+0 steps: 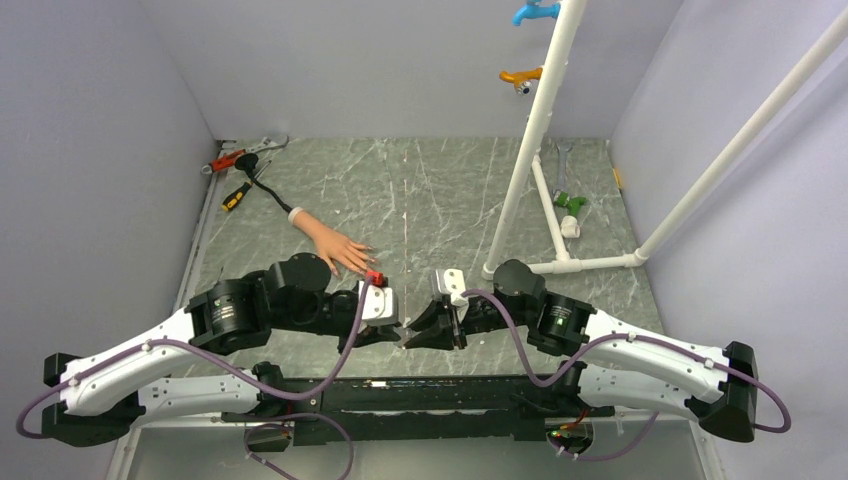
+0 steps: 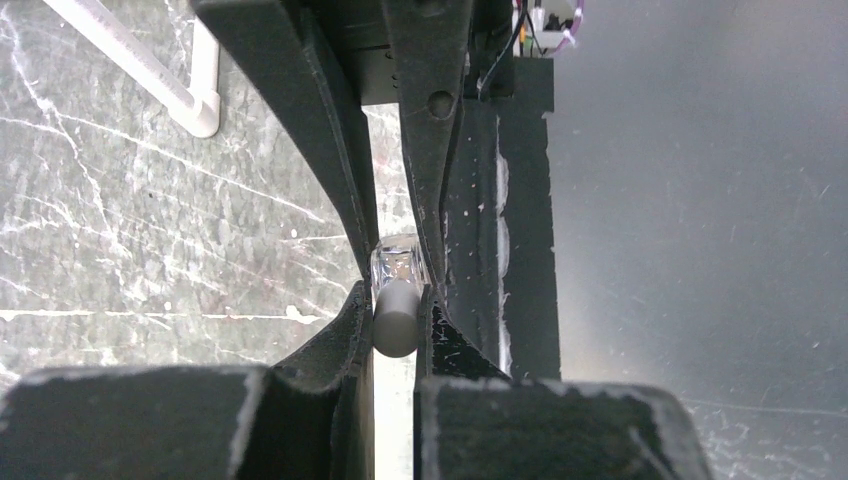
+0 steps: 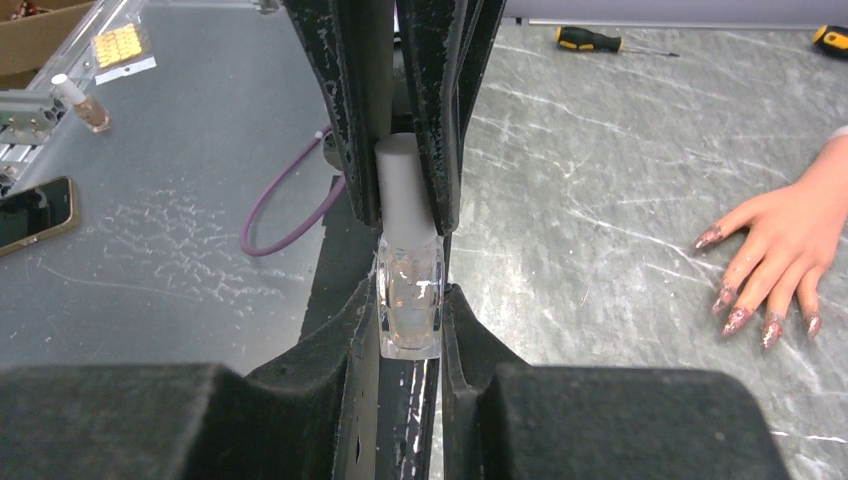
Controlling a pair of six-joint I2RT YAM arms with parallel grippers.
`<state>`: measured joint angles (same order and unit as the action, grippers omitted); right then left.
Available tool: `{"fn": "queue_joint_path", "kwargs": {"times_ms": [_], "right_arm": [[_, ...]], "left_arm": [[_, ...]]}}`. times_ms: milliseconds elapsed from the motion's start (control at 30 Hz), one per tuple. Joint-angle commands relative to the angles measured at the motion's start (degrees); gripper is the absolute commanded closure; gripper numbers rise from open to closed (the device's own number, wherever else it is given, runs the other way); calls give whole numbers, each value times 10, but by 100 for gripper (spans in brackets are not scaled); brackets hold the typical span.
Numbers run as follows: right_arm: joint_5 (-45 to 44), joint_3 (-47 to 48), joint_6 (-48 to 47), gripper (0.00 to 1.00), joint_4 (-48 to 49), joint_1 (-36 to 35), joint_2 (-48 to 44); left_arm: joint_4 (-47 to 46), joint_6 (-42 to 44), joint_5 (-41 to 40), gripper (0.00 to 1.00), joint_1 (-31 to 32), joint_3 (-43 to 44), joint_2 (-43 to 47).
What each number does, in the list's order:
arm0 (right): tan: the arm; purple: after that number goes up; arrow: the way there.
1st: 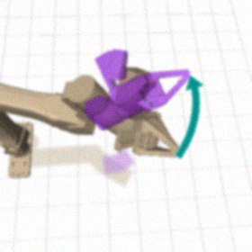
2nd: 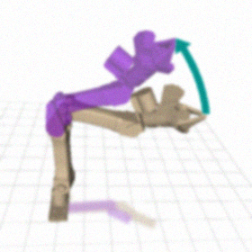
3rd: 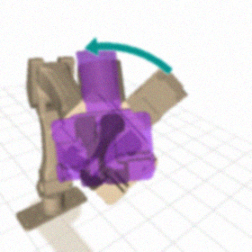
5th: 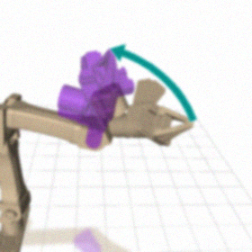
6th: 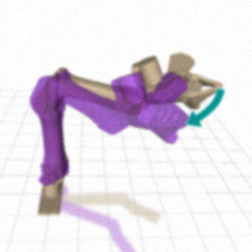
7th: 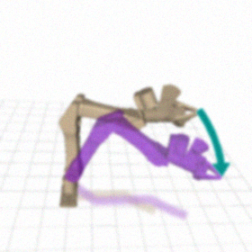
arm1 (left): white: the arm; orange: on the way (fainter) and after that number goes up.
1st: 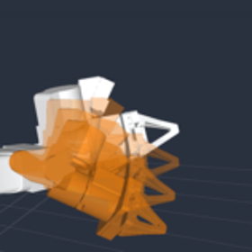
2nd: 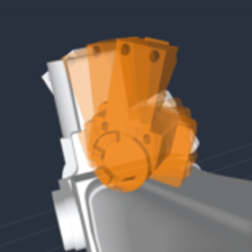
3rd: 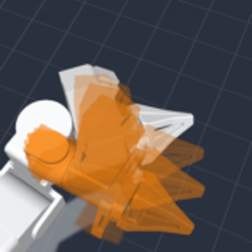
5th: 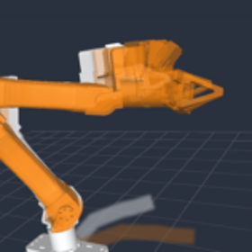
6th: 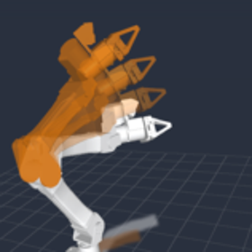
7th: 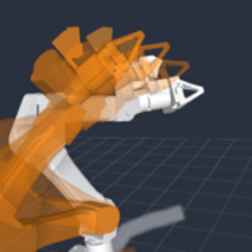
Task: Paint the nails
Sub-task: Unscrew the nail polish bottle.
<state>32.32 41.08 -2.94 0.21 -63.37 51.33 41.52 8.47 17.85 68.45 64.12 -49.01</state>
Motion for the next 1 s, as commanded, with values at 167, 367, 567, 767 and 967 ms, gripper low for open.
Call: {"fn": "queue_joint_path", "kwargs": {"times_ms": [167, 367, 567, 767, 967], "right_arm": [[-18, 4, 8, 100, 63, 1, -14], [-18, 4, 8, 100, 65, 0, -14], [-28, -2, 7, 100, 71, 0, -24], [-37, -10, 4, 100, 77, 0, -36], [-26, -7, 4, 100, 71, 0, -34]], "left_arm": [[-17, -119, -6, 100, 3, 14, -7], [-1, -152, -60, 100, 3, 34, -32], [26, -188, -87, 100, 3, 67, -61], [37, -221, -107, 94, 3, 87, -70], [70, -198, -136, 2, 3, 122, -48]]}}
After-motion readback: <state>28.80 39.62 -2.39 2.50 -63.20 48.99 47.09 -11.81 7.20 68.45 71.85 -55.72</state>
